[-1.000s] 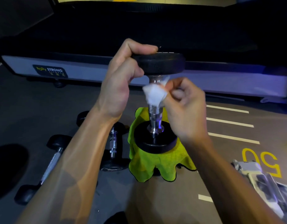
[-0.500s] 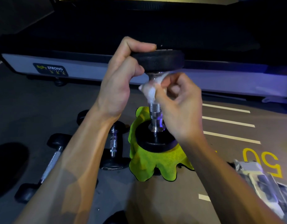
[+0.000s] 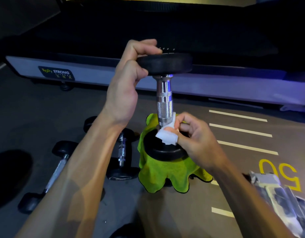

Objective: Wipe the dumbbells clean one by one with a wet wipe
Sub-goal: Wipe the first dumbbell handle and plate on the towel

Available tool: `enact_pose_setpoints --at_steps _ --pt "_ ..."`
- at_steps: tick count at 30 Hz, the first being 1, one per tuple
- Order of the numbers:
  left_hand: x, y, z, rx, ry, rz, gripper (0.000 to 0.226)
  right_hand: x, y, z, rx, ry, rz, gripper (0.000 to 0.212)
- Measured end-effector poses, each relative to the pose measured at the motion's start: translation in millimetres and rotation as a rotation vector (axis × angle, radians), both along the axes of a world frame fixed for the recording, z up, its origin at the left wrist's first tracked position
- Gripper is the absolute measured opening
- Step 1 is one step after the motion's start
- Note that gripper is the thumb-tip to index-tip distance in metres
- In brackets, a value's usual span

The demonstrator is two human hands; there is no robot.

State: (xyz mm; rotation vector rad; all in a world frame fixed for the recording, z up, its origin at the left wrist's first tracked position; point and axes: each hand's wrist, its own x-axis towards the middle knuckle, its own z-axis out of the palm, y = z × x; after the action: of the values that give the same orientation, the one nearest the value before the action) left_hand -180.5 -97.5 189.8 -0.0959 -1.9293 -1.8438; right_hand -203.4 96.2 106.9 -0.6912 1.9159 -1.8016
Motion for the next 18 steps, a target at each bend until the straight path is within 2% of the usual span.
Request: enact_pose_setpoints --at_steps 6,10,13,18 --pt "9.6 -2.4 4.2 -0.129 0.040 0.034 0.040 -2.9 6.6 1.5 0.034 -0.007 0.070 0.030" --pt "17.4 6.5 3.4 -0.173 0.061 -0.021 0.023 3.5 -3.2 -1.2 0.029 0.027 0.044 0.030" --pt "19.5 17.0 4.7 -0.230 0.091 -0.002 0.041 7.2 -7.2 -3.8 -0.003 0.026 0.026 0.040" --pt "17.5 26.4 8.6 -0.202 0.168 0.035 0.041 15.7 -4.7 3.8 0.003 0.063 -0.116 0.045"
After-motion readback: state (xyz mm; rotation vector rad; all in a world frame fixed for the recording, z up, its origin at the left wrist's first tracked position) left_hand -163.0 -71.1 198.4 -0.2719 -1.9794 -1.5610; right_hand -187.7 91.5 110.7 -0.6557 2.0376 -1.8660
